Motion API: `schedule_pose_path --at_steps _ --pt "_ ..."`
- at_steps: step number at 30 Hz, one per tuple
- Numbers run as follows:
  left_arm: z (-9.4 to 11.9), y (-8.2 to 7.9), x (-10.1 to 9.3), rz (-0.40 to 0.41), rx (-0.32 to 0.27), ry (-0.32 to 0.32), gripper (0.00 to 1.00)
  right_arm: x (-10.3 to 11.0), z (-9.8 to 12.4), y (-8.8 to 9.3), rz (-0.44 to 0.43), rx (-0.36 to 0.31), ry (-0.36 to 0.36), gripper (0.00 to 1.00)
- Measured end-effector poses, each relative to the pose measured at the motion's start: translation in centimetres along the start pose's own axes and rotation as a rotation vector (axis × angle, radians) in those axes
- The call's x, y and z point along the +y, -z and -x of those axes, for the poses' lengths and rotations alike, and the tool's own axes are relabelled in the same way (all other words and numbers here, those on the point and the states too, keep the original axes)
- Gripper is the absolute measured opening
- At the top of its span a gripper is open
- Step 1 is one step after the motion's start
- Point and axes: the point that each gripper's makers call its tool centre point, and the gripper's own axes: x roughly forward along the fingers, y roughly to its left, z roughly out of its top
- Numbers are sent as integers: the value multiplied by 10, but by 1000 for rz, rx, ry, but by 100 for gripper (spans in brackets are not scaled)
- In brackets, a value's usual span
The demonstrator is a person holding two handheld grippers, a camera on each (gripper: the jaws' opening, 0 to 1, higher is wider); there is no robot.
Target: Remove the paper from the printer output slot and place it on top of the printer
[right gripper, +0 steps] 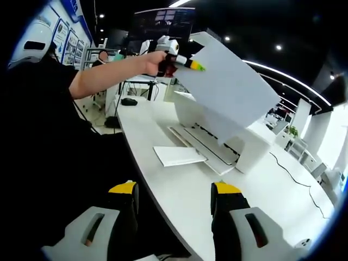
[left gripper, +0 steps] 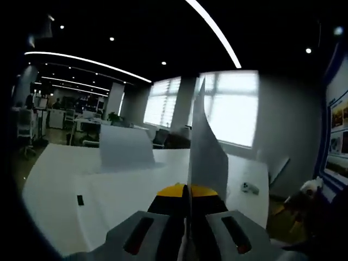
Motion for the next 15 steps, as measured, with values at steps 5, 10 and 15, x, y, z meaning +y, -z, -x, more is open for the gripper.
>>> schedule_pose_path --at_steps 5,10,15 --pt "-5 1 4 18 -6 -13 5 -1 2 2 -4 2 5 49" --pt "-11 5 9 28 -10 -36 5 0 2 5 -7 3 1 49" --pt "-17 14 14 29 9 -54 5 -2 3 9 -17 4 3 49"
